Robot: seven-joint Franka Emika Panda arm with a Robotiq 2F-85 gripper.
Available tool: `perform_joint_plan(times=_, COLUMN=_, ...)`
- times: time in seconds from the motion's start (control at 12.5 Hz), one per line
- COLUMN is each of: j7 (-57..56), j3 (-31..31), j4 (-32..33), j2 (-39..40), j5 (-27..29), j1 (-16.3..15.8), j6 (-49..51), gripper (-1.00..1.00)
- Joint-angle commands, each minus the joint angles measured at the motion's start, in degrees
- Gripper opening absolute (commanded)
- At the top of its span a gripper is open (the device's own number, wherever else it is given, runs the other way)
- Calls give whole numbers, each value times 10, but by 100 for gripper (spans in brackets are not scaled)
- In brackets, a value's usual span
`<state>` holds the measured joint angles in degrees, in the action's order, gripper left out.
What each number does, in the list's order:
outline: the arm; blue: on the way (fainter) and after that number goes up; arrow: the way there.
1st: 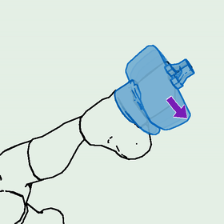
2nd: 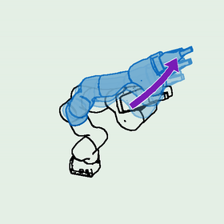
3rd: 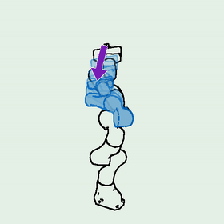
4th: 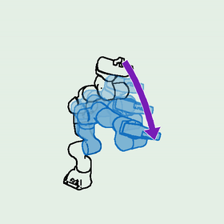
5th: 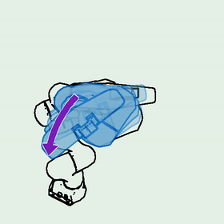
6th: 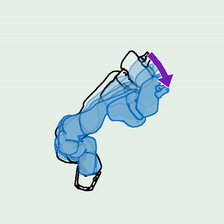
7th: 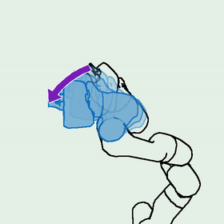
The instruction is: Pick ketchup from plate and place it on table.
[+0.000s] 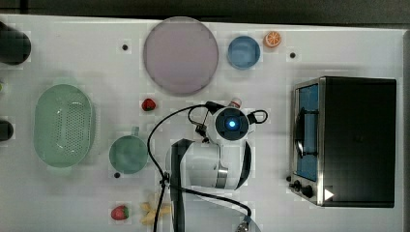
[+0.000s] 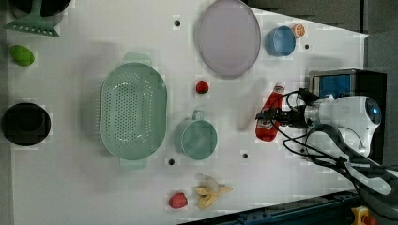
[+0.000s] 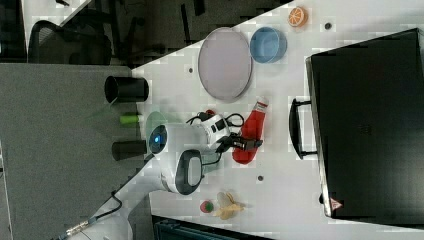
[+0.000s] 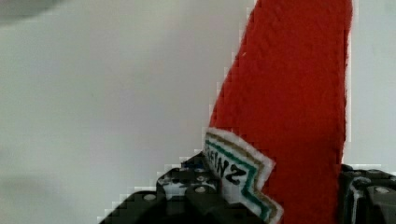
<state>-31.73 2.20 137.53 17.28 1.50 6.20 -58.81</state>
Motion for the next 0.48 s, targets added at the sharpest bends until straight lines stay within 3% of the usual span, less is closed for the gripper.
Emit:
perform_joint_plan(times=0.08, j7=21, j3=1, j4=-21, j2=-22, j5=0, j1=-3, j6=-15, gripper=68)
perform_joint_plan(times=0.24, j7=21, j3=5, j4=-31, j2=-50, j5=0, j1=-3, j6=-13, gripper=100)
perform_joint_plan(times=0.48, j7=23, j3=18, j4=-66, j2=-116, j5=0, j1=-4, j6=1, gripper=100)
